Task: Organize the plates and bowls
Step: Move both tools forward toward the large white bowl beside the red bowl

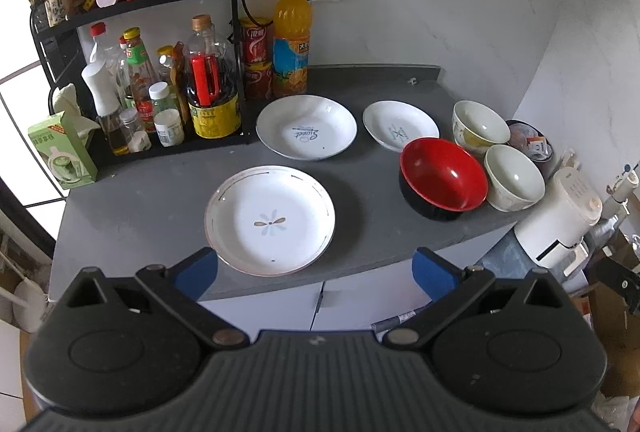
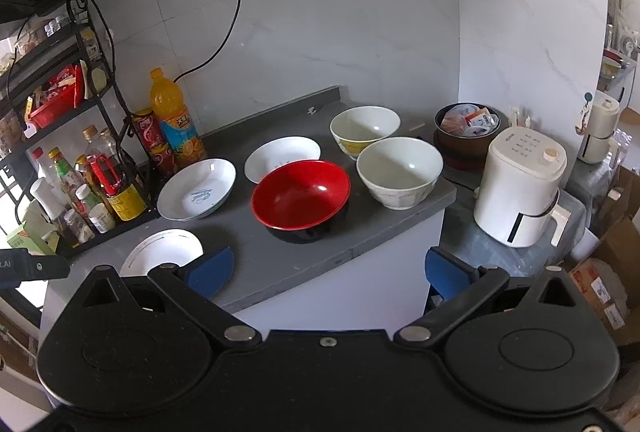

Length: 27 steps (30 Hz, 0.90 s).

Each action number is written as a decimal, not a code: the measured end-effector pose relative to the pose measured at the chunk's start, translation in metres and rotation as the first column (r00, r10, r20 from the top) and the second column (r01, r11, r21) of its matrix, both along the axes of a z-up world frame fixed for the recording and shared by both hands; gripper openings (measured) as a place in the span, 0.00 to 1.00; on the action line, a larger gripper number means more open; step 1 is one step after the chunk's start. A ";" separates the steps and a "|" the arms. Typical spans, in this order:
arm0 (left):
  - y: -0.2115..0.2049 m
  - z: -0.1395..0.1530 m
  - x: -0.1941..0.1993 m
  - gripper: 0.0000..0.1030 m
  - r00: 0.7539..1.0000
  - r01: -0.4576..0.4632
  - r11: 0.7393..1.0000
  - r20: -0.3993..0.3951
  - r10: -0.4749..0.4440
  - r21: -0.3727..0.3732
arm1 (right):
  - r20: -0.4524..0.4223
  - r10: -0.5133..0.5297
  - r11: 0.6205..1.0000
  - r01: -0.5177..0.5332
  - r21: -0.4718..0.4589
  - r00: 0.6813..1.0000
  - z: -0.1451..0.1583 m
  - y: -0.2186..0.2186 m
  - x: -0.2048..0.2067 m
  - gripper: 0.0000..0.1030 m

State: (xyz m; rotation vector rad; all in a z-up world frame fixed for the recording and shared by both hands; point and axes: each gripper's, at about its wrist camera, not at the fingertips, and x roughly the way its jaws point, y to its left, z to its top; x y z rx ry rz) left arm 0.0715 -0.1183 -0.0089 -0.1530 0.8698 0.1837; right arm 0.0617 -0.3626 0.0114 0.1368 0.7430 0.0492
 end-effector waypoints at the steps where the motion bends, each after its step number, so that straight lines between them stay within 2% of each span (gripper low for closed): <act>1: -0.002 0.000 0.001 0.99 1.000 -0.004 1.000 -0.001 0.004 -0.003 | 0.001 0.005 1.000 -0.005 0.006 1.000 0.000 -0.003 0.002 1.00; 6: -0.011 -0.001 0.009 0.99 0.999 -0.041 0.999 -0.004 0.041 0.010 | 0.004 0.022 0.999 -0.022 0.032 1.000 -0.003 -0.015 0.013 1.00; 14: -0.017 -0.005 0.028 0.99 0.999 -0.050 0.999 0.002 0.050 0.008 | -0.004 0.022 0.999 -0.022 0.039 1.000 -0.009 -0.019 0.031 0.96; 19: -0.012 -0.016 0.052 0.99 0.999 -0.046 0.999 -0.012 0.046 0.005 | -0.014 -0.005 1.000 0.006 0.031 1.000 -0.020 -0.018 0.047 0.95; 23: -0.008 -0.027 0.076 0.99 0.999 -0.030 0.999 -0.013 0.030 0.019 | 0.004 -0.041 0.999 0.040 0.031 0.999 -0.029 -0.017 0.061 0.90; 27: -0.012 -0.035 0.104 0.99 1.000 0.015 0.999 -0.018 -0.015 0.045 | 0.003 -0.106 0.992 0.105 0.076 0.994 -0.037 -0.021 0.077 0.89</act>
